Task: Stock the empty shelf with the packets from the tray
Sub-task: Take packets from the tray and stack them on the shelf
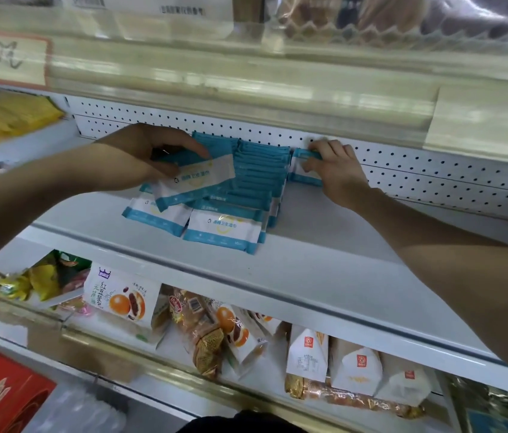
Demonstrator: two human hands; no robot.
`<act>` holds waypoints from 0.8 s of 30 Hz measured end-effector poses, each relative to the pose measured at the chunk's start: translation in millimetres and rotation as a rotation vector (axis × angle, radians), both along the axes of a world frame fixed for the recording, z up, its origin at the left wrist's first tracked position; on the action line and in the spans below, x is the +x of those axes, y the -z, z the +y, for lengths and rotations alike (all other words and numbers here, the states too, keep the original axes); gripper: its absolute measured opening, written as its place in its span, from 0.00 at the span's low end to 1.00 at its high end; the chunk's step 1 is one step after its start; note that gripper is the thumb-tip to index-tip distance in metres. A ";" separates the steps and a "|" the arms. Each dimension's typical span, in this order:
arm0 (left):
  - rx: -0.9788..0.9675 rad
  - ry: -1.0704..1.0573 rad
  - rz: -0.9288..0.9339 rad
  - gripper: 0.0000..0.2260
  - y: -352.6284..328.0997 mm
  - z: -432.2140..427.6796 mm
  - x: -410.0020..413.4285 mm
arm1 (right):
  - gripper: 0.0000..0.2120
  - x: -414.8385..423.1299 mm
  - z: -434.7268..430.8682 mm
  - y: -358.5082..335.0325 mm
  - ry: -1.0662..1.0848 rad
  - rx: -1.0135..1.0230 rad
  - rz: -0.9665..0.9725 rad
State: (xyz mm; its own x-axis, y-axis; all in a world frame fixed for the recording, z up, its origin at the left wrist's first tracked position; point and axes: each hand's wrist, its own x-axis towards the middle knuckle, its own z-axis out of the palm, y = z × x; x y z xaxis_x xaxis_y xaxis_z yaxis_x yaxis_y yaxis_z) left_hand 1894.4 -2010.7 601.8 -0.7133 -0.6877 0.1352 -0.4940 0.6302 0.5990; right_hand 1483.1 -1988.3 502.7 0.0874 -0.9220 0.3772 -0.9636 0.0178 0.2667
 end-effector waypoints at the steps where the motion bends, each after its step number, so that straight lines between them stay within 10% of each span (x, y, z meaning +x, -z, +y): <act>1: -0.008 0.004 -0.008 0.21 -0.3 1.4 -0.7 | 0.27 0.0 -0.2 1.5 0.028 0.006 -0.017; 19: -0.064 0.199 0.119 0.20 12.7 -4.9 -66.7 | 0.22 38.6 56.2 -39.6 -0.230 -0.087 -0.233; 24: -0.045 0.229 0.148 0.18 21.5 -6.5 -85.2 | 0.18 51.7 90.3 -57.7 -0.205 -0.036 -0.578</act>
State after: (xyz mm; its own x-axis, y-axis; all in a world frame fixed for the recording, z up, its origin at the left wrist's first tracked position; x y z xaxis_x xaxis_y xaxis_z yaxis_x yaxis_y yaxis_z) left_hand 1809.3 -2017.2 580.3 -0.8199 -0.5016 0.2760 -0.2447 0.7428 0.6232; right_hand 1534.7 -1897.9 560.4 0.0336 -0.8937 0.4474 -0.9369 -0.1840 -0.2973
